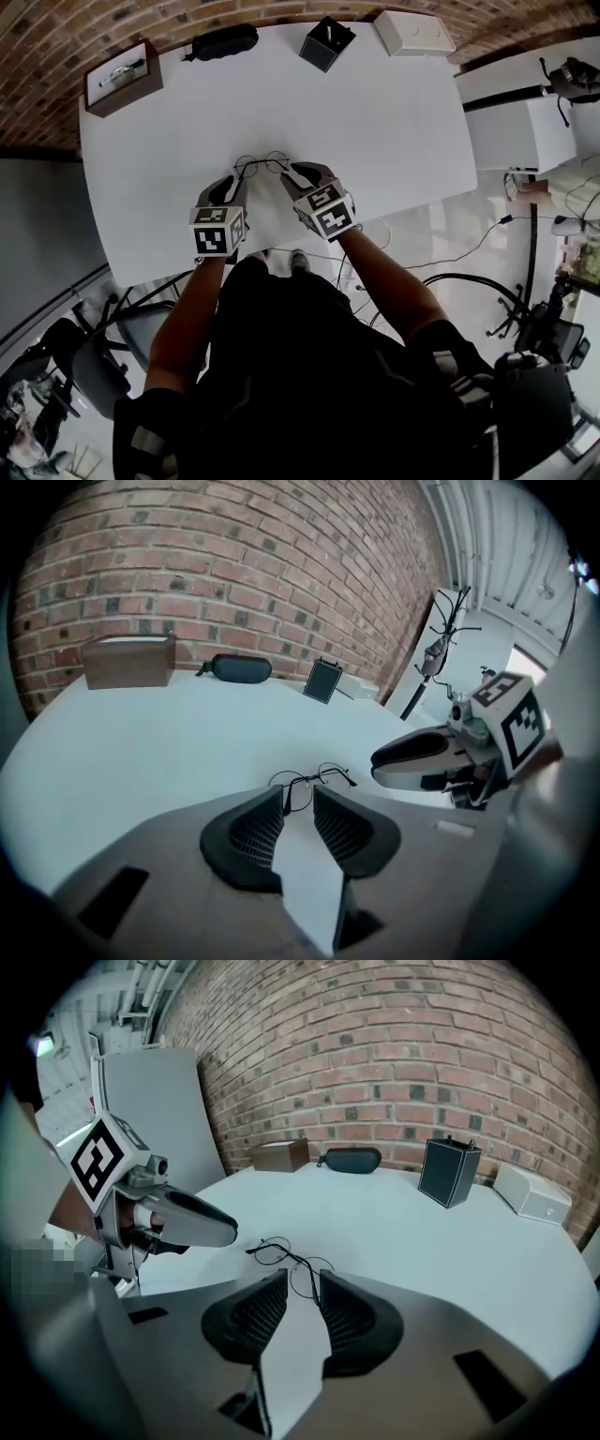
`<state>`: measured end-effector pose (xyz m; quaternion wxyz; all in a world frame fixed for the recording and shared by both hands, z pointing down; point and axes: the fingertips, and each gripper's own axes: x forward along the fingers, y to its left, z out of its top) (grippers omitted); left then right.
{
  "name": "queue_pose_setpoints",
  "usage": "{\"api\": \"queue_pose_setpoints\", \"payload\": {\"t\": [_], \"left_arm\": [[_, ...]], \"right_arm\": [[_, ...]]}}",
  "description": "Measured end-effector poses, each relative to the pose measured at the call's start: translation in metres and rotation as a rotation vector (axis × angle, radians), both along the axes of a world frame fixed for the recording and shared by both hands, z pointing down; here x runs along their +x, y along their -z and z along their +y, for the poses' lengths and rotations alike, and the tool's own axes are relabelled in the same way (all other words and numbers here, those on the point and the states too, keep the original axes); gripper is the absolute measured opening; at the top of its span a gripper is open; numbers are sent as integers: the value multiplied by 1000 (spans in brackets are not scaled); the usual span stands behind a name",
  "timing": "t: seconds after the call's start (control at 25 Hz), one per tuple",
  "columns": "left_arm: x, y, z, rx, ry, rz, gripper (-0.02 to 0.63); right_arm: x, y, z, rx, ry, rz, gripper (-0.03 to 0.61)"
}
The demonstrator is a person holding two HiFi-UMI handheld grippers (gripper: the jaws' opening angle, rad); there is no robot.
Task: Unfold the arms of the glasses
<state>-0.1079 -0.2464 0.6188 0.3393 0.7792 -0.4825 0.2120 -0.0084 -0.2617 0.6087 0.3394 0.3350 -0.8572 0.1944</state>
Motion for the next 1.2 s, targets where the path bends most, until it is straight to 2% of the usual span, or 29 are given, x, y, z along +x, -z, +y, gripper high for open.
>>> {"api": "queue_pose_setpoints", "payload": {"t": [0.36,0.68,0.88,1.0,1.2], "left_arm": [[7,-30,-8,-80,-38,-8,95],[9,-44,-4,-117,-76,-32,95],[10,-46,-4,-107,-83,-61,83],[9,-47,-5,-106,-77,-74,69],[5,-48,-6,-98,-66,-104,37]], "right_arm": [[6,-39,-9,-52,-21,58,84],[6,-49,-8,-33,-4,99,74],[4,-49,-7,-4,37,152,67],[-1,-48,-6,27,69,196,37],[-1,-49,-5,22,62,191,28]]}}
